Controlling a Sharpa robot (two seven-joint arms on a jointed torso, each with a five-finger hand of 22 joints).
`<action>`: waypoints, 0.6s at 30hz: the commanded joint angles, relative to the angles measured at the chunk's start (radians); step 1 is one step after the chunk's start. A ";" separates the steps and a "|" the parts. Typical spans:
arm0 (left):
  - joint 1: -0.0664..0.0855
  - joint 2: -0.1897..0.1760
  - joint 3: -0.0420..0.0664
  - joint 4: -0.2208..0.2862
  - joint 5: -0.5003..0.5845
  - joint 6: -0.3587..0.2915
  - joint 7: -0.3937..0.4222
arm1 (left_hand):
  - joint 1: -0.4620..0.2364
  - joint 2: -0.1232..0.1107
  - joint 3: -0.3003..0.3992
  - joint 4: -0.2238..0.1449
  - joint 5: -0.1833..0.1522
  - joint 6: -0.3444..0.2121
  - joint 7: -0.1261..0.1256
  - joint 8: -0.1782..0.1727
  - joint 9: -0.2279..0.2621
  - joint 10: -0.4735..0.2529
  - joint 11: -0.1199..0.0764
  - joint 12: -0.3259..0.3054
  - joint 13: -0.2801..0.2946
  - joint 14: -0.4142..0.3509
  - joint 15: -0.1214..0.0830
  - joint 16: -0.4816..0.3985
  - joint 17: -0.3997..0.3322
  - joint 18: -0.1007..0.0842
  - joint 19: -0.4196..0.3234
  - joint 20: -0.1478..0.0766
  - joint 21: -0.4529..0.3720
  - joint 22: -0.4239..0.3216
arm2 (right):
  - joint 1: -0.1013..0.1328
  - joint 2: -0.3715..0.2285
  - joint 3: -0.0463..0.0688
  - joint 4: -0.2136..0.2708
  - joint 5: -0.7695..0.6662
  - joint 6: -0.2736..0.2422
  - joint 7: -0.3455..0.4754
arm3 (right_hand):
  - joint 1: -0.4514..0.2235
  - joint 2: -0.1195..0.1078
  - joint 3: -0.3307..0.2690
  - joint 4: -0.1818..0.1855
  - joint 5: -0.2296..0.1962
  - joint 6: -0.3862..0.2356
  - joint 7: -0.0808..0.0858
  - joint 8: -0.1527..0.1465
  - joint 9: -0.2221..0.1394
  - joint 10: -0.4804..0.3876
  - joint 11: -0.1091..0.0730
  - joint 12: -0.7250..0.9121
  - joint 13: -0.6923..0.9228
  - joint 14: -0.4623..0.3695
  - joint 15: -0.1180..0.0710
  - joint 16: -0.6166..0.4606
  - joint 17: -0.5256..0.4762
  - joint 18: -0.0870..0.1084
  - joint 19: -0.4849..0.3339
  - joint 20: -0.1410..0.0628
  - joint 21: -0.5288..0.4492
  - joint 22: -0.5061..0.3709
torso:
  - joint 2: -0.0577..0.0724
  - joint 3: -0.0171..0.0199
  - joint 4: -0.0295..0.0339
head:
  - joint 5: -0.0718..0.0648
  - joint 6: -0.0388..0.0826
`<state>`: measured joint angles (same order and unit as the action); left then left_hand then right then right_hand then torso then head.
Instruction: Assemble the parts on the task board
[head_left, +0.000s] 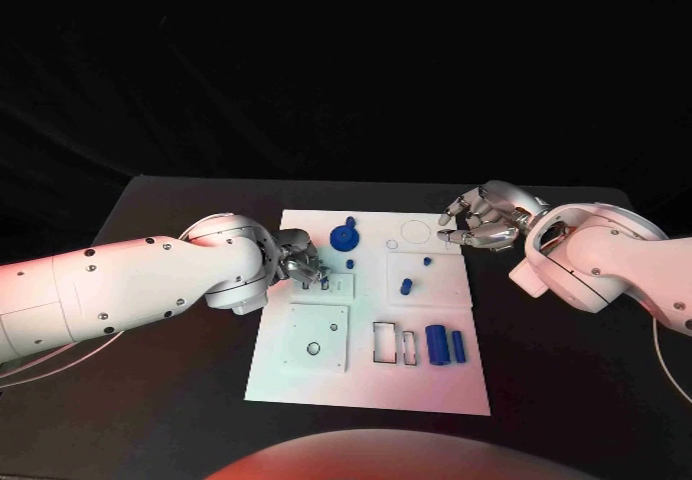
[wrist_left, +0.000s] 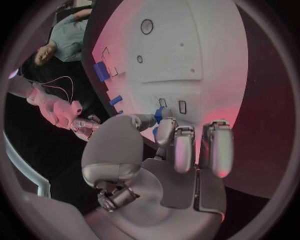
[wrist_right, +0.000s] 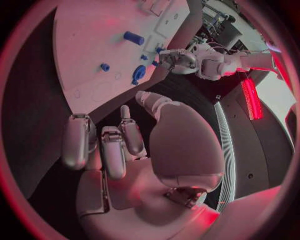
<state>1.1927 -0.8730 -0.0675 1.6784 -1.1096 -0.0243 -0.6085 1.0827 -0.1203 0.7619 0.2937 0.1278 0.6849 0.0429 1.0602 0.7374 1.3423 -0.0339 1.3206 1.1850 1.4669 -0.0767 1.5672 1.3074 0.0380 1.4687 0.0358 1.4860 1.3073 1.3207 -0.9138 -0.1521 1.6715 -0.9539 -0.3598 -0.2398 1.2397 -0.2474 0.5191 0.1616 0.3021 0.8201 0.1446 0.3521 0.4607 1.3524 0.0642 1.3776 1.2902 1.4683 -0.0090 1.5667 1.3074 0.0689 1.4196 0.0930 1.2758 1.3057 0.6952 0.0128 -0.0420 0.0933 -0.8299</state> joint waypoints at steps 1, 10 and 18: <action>0.000 0.004 0.000 -0.001 0.018 0.050 -0.017 | 0.003 -0.010 0.185 -0.179 0.002 0.001 -0.004 -0.005 -0.002 0.007 0.000 0.004 -0.003 0.104 -0.009 0.004 0.263 -0.015 0.045 -0.008 -0.001 0.213 | -0.001 0.000 0.000 0.002 -0.009 0.012 0.000 | -0.009 0.002 -0.001 0.006 0.004 0.002 -0.006 0.003 0.001 0.002 -0.007 0.002 -0.001 0.103 -0.005 0.004 0.263 0.010 -0.005 -0.001 -0.003 -0.001 | 0.000 0.0001 -0.0002 | 0.000 -0.002; 0.000 0.010 0.000 -0.005 0.023 0.060 -0.022 | 0.004 -0.013 0.183 -0.180 -0.002 0.003 -0.004 -0.012 -0.008 0.009 0.000 0.004 -0.004 0.104 -0.009 0.004 0.263 -0.015 0.044 -0.008 -0.002 0.213 | -0.001 0.001 0.000 0.003 -0.009 0.013 -0.001 | -0.011 0.002 0.000 0.008 0.008 0.001 -0.006 0.004 0.002 0.002 -0.008 0.002 -0.001 0.103 -0.005 0.004 0.263 0.010 -0.005 -0.002 -0.004 -0.001 | 0.000 0.0004 -0.0002 | -0.001 -0.004; 0.000 0.013 0.000 -0.003 0.025 0.061 -0.030 | 0.003 -0.014 0.180 -0.178 -0.002 0.005 -0.004 -0.014 -0.011 0.011 0.000 0.005 -0.002 0.104 -0.009 0.004 0.263 -0.015 0.044 -0.008 -0.002 0.213 | -0.002 0.000 0.000 0.003 -0.009 0.011 -0.002 | -0.014 0.003 0.001 0.012 0.014 0.001 -0.006 0.005 0.003 0.002 -0.008 0.002 -0.002 0.103 -0.005 0.004 0.263 0.010 -0.005 -0.002 -0.005 -0.001 | 0.000 0.0008 -0.0003 | 0.000 -0.006</action>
<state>1.1940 -0.8632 -0.0661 1.6745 -1.0946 0.0141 -0.6265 1.0827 -0.1309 0.7619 0.2937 0.1280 0.6868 0.0449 1.0495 0.7261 1.3494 -0.0340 1.3206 1.1819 1.4669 -0.0767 1.5672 1.3075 0.0380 1.4687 0.0359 1.4860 1.3073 1.3198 -0.9143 -0.1522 1.6727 -0.9539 -0.3597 -0.2406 1.2344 -0.2421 0.5190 0.1672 0.3100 0.8201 0.1446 0.3521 0.4626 1.3560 0.0606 1.3776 1.2894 1.4683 -0.0091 1.5668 1.3074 0.0689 1.4196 0.0930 1.2758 1.3057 0.6950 0.0132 -0.0428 0.0939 -0.8345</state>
